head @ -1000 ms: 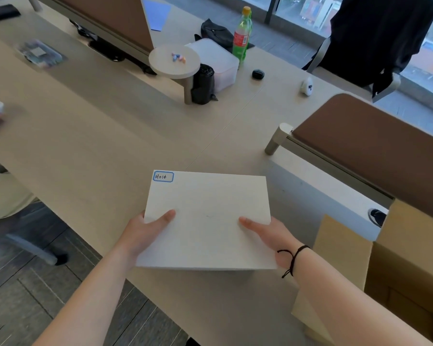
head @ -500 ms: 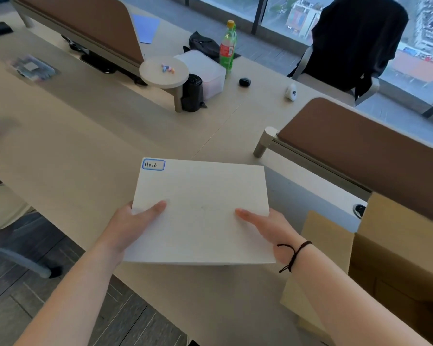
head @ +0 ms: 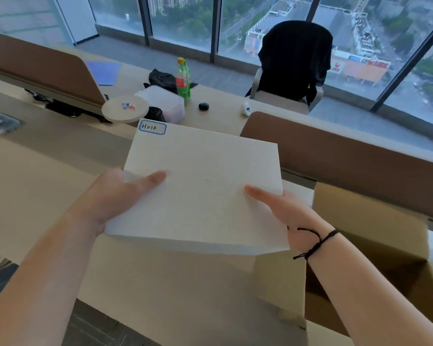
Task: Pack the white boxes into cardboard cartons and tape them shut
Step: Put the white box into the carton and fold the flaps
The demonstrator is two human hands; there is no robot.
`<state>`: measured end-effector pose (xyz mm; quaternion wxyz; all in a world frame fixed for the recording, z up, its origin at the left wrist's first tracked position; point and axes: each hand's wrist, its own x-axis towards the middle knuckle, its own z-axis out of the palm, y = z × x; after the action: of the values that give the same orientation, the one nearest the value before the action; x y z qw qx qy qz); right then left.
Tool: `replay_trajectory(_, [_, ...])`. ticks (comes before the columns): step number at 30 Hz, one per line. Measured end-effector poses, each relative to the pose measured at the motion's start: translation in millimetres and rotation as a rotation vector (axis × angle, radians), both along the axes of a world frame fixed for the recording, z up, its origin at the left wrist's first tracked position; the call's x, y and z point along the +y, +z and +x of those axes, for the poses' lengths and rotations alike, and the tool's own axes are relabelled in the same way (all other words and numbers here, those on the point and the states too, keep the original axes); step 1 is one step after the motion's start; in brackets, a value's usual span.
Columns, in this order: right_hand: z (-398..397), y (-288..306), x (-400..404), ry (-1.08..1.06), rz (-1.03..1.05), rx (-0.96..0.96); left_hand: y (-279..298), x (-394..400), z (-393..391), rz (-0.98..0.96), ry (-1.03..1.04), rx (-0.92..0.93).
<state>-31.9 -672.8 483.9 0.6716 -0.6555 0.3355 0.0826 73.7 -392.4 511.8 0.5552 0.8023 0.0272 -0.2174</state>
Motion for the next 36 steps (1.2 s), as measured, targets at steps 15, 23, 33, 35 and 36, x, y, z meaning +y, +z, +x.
replay_trajectory(15, [-177,28,-137,-0.232,0.007,0.01,2,-163,-116,0.007,-0.173,-0.002])
replay_trajectory(23, [-278,10,-209,-0.298,0.004,0.058,-20,-253,-201,0.064,-0.227,-0.017])
replay_trajectory(33, [-337,-16,-271,-0.317,0.024,0.031,-49,-312,-258,-0.027,-0.252,0.063])
replay_trajectory(35, [-338,-18,-276,-0.319,0.026,0.027,-49,-317,-258,-0.027,-0.259,0.062])
replay_trajectory(36, [-337,-19,-277,-0.32,0.031,0.023,-50,-319,-256,-0.026,-0.26,0.058])
